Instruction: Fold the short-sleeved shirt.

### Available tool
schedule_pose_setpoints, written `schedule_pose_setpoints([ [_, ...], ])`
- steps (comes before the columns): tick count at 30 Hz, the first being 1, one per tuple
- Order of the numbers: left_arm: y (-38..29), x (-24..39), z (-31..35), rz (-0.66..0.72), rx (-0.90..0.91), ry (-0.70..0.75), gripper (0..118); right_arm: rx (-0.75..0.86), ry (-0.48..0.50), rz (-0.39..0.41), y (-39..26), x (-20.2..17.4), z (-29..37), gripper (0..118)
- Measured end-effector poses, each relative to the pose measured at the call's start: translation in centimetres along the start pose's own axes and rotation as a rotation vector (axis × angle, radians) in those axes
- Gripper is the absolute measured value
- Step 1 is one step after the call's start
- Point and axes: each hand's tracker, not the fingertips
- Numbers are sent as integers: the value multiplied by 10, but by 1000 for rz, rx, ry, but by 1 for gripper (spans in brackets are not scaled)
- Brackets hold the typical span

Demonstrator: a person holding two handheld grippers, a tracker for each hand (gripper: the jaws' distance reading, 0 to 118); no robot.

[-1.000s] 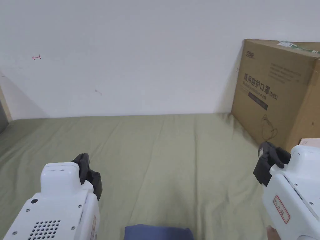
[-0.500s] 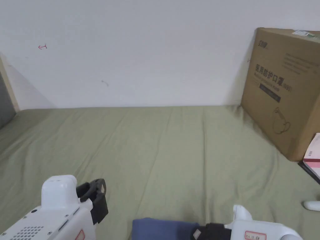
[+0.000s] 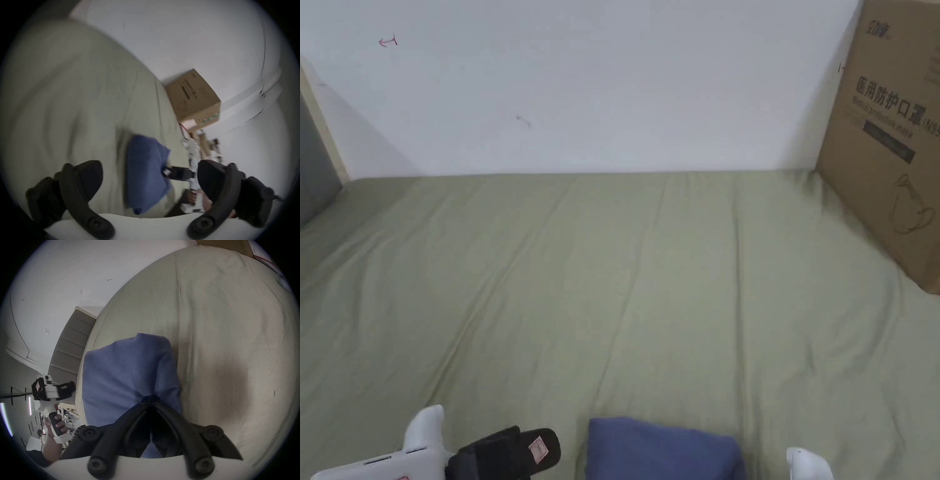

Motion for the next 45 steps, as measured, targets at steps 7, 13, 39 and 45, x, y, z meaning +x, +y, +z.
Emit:
schedule_pose_setpoints([
  [7, -22, -55, -85, 222, -299, -228, 118, -11, 14, -38, 6, 16, -8, 0],
  [13, -33, -54, -132, 319, -313, -420, 118, -13, 15, -52, 0, 8, -9, 0],
  [39, 96, -69, 96, -61, -130, 200, 21, 143, 12, 56, 8, -63, 67, 0],
  [45, 164, -115, 207, -54, -109, 594, 21, 189, -20, 71, 16, -89, 78, 0],
])
